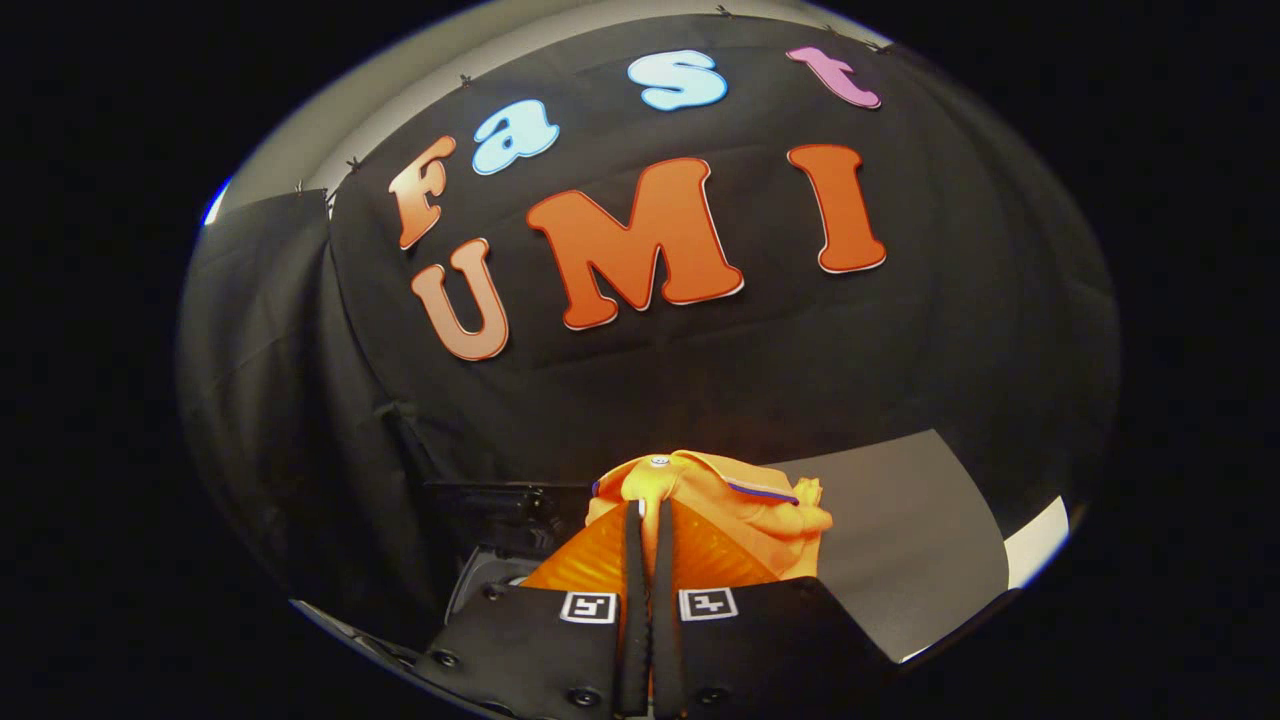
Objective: Put the clothes into the washing machine and then close the washing machine lid.
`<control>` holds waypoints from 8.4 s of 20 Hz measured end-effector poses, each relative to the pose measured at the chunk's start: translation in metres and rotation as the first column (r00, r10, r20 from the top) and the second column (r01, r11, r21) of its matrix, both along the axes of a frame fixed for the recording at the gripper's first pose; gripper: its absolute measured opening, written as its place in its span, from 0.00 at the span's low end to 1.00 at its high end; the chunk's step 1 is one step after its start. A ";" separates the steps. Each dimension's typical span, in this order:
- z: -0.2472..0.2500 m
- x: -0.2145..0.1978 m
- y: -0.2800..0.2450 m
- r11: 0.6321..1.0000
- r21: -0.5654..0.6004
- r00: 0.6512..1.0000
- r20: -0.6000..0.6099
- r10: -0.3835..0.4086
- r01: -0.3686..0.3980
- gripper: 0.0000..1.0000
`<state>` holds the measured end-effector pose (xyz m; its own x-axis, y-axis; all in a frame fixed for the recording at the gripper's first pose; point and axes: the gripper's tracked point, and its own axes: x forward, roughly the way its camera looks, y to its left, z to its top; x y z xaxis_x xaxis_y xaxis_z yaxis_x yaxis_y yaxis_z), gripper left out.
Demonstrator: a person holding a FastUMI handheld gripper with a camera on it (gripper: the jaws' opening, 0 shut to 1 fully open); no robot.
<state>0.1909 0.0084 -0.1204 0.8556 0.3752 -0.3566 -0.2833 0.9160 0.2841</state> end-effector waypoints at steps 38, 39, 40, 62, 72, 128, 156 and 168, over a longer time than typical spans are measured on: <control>-0.271 0.009 0.357 0.982 -0.054 0.927 -0.344 0.151 -0.180 0.09; -0.282 0.009 0.358 0.983 -0.051 0.923 -0.357 0.144 -0.174 0.09; -0.293 0.009 0.359 0.985 -0.049 0.919 -0.370 0.136 -0.166 0.09; -0.462 0.007 0.353 0.972 -0.187 0.784 -0.621 -0.003 -0.145 0.10; -0.465 -0.001 0.345 0.969 -0.220 0.785 -0.618 -0.048 -0.114 0.80; -0.225 0.091 0.352 0.972 -0.233 0.995 -0.079 -0.056 0.036 0.99; -0.385 0.007 0.346 0.977 -0.212 0.965 -0.259 -0.046 -0.010 0.98; -0.213 0.011 0.318 0.985 -0.173 1.000 0.001 -0.001 0.001 0.98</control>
